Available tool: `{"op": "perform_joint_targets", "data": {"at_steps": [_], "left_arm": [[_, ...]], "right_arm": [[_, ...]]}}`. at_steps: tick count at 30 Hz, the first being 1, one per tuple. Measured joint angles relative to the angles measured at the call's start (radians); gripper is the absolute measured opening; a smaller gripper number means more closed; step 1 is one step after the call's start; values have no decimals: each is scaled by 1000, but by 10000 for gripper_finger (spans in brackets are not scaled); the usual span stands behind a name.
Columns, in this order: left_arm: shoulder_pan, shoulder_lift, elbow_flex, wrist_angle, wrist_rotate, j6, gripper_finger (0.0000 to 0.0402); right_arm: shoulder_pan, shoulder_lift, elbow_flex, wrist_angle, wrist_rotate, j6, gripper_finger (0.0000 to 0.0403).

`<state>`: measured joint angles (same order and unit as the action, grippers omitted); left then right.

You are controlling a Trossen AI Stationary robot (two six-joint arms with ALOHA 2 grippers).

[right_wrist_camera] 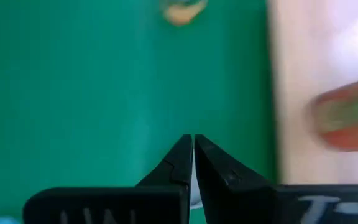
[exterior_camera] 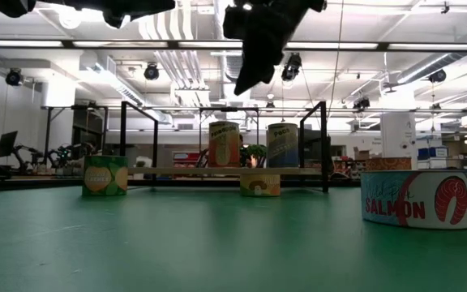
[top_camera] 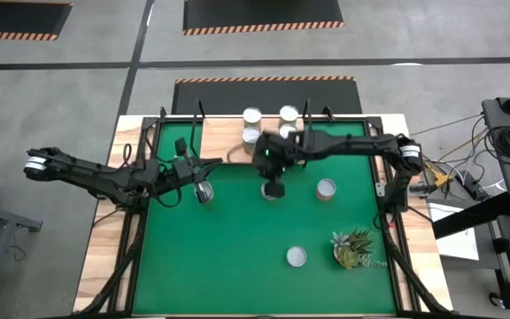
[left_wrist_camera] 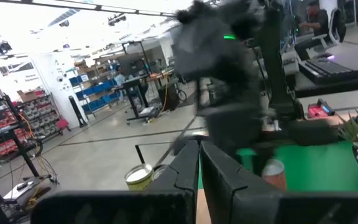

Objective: Pick and place cans onto a shelf
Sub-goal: Put the canned peaches on the shelf

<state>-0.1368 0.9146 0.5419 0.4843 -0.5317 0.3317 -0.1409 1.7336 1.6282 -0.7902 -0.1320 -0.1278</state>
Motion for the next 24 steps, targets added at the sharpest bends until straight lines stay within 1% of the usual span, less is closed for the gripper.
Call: {"op": "perform_joint_targets", "data": {"at_steps": [4,8,11,16,18,21,23,24], "left_arm": [[0,0,0,-11,0,0,0],[0,0,0,-19,0,0,0],[0,0,0,-40,0,0,0],[0,1,0,-48,0,-2,0],[0,1,0,-70,0,-26,0],[0,5,3,-158,1,-80,0],[0,12,33,-328,1,-191,0],[0,17,58,-452,2,-275,0]], "right_arm": [[52,0,-81,19,13,52,9],[85,-1,-174,41,111,93,9],[102,-12,-233,59,155,120,9],[122,-70,-336,198,161,136,9],[125,-103,-372,258,163,132,9],[130,-164,-430,358,216,101,9],[134,-210,-474,445,256,64,9],[137,-234,-500,491,269,46,9]]}}
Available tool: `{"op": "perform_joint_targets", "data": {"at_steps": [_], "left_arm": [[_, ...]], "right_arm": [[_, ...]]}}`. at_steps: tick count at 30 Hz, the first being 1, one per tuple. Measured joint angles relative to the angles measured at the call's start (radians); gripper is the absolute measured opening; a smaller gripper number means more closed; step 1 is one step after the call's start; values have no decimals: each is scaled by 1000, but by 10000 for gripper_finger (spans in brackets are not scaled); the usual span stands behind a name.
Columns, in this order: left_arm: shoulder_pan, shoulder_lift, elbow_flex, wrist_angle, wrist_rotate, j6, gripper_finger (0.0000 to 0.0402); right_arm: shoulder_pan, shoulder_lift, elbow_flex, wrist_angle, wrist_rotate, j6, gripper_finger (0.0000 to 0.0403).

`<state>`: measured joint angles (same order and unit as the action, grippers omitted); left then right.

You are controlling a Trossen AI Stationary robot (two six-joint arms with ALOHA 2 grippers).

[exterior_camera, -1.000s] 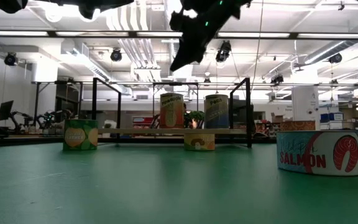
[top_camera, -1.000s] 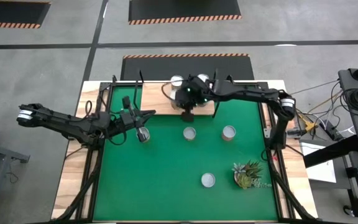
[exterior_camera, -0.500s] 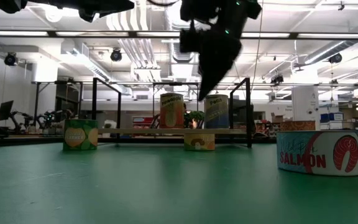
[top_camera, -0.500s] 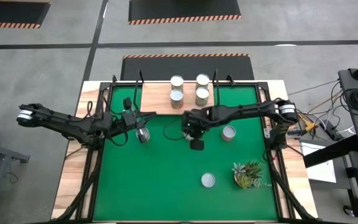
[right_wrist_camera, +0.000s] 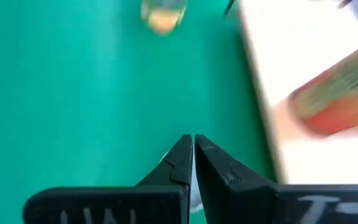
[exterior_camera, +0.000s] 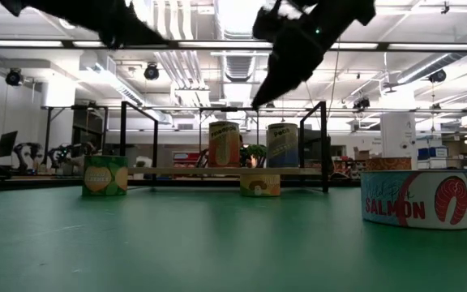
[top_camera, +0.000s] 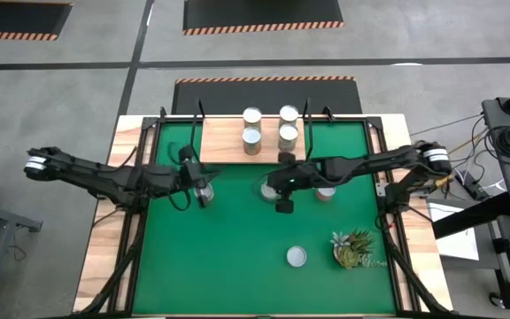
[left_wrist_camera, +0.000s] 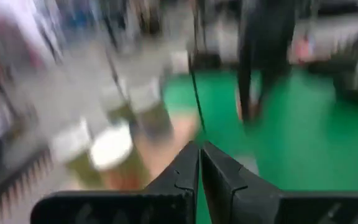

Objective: Pick and place cans onto a shelf
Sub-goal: Put the canned peaches on the shelf

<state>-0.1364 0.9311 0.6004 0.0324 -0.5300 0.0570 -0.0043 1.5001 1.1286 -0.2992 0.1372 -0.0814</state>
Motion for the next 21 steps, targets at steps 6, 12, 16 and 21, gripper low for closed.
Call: {"op": "perform_joint_targets", "data": {"at_steps": [6,12,16,21], "left_arm": [[1,144,195,-843,110,-591,0],[6,302,295,-1001,169,-658,5],[14,361,304,-1000,298,-654,42],[16,389,302,-1001,305,-759,129]], "right_arm": [[3,-146,-119,246,5,-110,9],[2,-248,-196,388,5,-190,9],[3,-277,-222,401,4,-199,9],[2,-280,-252,403,2,-209,9]]}}
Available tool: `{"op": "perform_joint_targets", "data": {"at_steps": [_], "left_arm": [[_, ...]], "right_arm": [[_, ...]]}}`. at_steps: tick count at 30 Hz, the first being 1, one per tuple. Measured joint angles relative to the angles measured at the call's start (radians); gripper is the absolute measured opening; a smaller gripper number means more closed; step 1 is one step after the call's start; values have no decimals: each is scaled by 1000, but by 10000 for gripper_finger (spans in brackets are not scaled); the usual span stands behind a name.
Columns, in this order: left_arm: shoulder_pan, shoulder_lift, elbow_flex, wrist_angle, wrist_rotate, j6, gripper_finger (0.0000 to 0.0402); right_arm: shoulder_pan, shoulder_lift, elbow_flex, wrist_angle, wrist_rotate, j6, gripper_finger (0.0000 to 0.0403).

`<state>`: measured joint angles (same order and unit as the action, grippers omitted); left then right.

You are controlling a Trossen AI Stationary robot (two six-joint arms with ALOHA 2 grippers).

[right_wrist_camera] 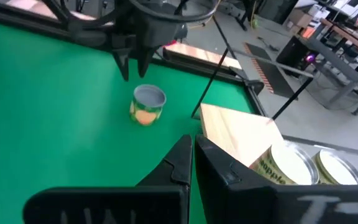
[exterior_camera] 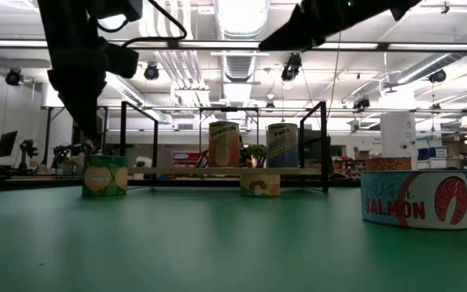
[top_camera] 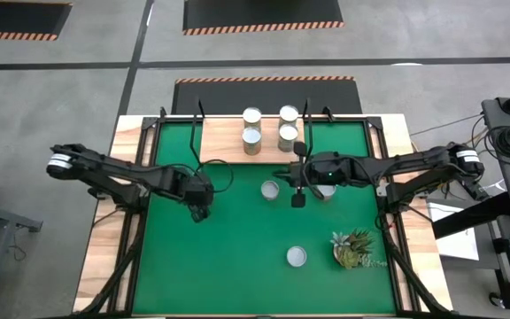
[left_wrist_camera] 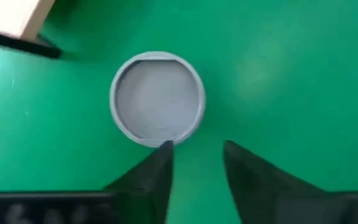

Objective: Pick and place cans onto a shelf
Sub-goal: Put the canned peaches on the shelf

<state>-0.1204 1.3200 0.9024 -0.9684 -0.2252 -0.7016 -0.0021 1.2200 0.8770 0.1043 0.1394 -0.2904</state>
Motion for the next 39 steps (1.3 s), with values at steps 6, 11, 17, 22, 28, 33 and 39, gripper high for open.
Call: {"op": "perform_joint_targets", "data": {"at_steps": [6,11,17,22,28,33,39], "left_arm": [[19,2,0,13,-79,-240,245],[34,3,0,29,-80,-287,295],[38,3,-7,61,-81,-292,301],[44,3,-50,69,-109,-313,296],[47,3,-86,115,-109,-314,295],[47,3,-87,115,-120,-312,295],[49,3,-89,116,-118,-311,317]], "right_arm": [[0,-3,-17,0,0,-25,9],[0,-8,-14,3,-8,-34,9],[0,-8,-14,-2,-9,-34,9],[0,-8,-14,-3,-9,-31,9],[0,-8,-14,-4,-10,-23,9],[0,-8,-14,-4,-10,-23,9],[0,-8,-14,-18,-9,-23,9]]}}
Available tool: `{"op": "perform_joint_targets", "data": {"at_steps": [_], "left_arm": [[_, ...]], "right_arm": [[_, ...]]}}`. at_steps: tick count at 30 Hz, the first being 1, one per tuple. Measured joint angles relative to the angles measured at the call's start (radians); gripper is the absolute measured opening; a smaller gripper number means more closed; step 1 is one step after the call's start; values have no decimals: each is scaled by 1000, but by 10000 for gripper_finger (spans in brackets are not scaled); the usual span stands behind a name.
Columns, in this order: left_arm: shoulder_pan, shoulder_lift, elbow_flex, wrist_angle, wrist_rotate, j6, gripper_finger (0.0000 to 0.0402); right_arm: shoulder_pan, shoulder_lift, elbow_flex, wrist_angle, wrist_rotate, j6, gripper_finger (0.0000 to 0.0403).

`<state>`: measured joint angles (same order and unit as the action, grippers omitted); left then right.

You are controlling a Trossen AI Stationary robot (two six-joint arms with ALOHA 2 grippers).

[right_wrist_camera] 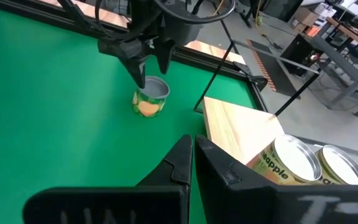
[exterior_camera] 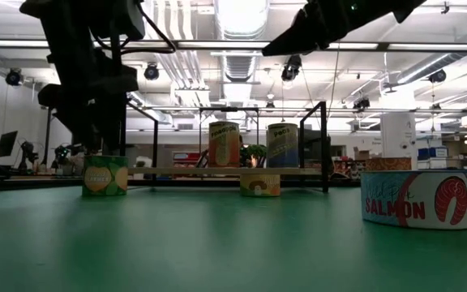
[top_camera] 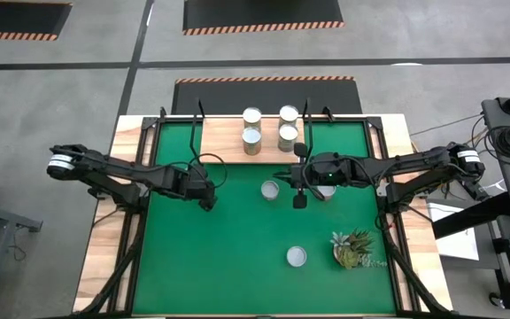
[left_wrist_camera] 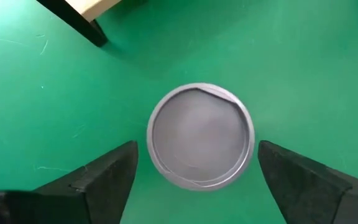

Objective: Pick and place cans onto a shelf
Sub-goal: Put the canned peaches on the shelf

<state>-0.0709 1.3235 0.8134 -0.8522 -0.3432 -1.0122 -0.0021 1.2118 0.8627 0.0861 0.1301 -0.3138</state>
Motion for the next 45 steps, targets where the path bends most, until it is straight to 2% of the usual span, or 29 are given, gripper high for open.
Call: {"op": "perform_joint_targets", "data": {"at_steps": [6,8,12,19,31,45], "left_arm": [[1,0,-17,5,12,12,372],[1,0,-17,8,13,42,384],[0,0,-17,30,18,9,396],[6,1,-31,110,28,14,399],[16,70,-58,126,3,8,398],[16,93,-58,172,-18,16,391]], "right_arm": [[0,0,0,-3,0,2,9],[0,0,0,-3,1,6,9],[0,0,0,-2,1,7,9],[0,0,0,-2,1,7,9],[0,0,0,-6,1,7,9],[0,0,0,-7,1,7,9]]}}
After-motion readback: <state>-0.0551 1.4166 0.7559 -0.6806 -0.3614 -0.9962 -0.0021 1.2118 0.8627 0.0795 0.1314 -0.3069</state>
